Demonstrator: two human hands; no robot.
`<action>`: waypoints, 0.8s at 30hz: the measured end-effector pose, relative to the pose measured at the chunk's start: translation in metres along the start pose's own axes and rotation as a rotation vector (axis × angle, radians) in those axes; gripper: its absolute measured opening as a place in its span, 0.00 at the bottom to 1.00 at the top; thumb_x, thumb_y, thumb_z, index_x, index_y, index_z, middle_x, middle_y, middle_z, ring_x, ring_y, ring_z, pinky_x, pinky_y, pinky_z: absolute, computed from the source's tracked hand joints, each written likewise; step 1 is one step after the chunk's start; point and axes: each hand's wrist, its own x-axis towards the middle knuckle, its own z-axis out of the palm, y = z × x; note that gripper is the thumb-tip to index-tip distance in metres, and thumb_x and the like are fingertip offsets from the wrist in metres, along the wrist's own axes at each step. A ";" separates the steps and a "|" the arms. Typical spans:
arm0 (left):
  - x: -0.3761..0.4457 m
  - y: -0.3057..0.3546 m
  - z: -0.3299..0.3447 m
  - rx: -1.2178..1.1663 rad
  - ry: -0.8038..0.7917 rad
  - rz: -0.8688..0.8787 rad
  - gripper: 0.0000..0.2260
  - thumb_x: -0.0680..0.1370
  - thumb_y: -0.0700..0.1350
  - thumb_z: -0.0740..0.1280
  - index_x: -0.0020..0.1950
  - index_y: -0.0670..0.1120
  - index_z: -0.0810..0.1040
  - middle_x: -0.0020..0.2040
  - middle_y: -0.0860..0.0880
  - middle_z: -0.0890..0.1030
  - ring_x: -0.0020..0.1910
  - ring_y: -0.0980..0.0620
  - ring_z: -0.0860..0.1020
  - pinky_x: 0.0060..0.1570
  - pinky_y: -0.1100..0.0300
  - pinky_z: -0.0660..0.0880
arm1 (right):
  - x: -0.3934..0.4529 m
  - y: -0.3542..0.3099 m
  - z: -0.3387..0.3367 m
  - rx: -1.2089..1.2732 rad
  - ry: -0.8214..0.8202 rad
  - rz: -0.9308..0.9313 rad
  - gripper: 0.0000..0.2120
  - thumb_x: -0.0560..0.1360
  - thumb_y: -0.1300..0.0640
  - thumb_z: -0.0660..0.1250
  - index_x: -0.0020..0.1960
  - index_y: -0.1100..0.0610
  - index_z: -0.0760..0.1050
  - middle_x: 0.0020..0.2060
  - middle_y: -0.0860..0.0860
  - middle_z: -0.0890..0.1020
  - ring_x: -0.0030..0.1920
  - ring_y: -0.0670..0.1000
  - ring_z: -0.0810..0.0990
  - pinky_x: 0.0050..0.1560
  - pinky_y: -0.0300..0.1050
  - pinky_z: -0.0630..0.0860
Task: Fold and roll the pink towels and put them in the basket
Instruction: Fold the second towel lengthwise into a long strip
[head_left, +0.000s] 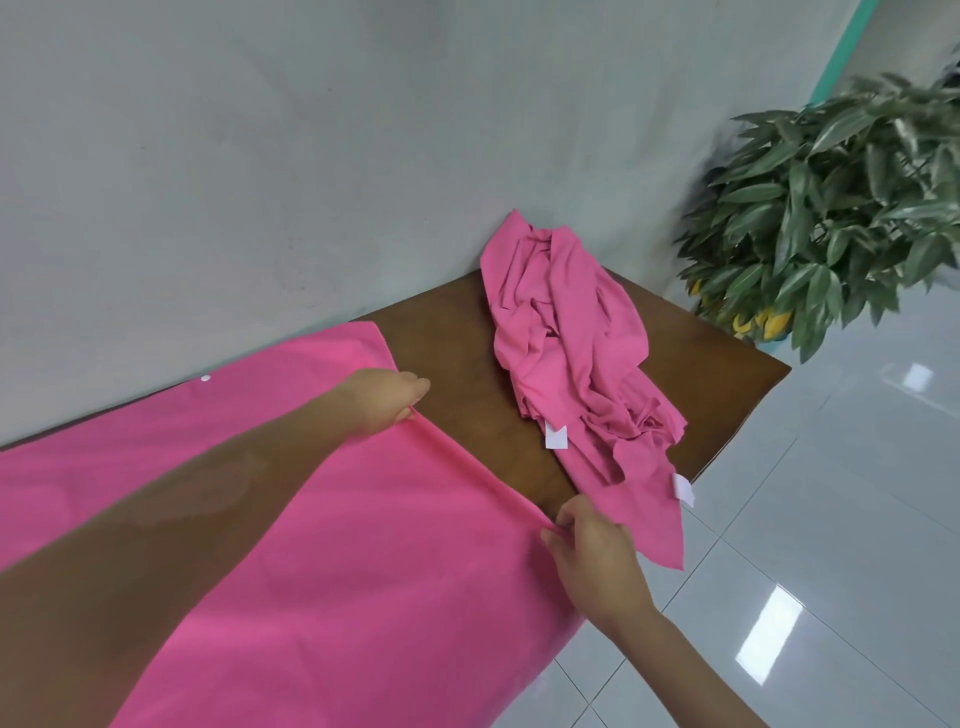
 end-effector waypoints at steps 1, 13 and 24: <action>-0.010 -0.005 -0.001 -0.010 -0.001 -0.005 0.08 0.81 0.47 0.63 0.47 0.47 0.65 0.44 0.49 0.73 0.40 0.46 0.73 0.39 0.52 0.69 | -0.005 -0.001 -0.001 0.012 -0.005 0.002 0.10 0.77 0.48 0.68 0.45 0.46 0.67 0.39 0.42 0.79 0.42 0.52 0.78 0.47 0.52 0.76; -0.161 -0.059 0.012 -0.083 0.144 0.067 0.08 0.84 0.49 0.61 0.53 0.43 0.73 0.45 0.51 0.69 0.47 0.46 0.76 0.40 0.57 0.64 | -0.116 -0.054 0.007 -0.020 0.036 0.082 0.11 0.81 0.51 0.63 0.41 0.51 0.69 0.36 0.46 0.76 0.37 0.47 0.76 0.38 0.47 0.73; -0.279 -0.102 0.040 -0.190 0.221 0.100 0.10 0.82 0.48 0.65 0.53 0.41 0.75 0.51 0.43 0.79 0.50 0.42 0.79 0.45 0.52 0.73 | -0.244 -0.136 0.047 -0.118 0.085 0.164 0.18 0.78 0.35 0.58 0.43 0.49 0.68 0.29 0.48 0.76 0.27 0.47 0.78 0.29 0.45 0.76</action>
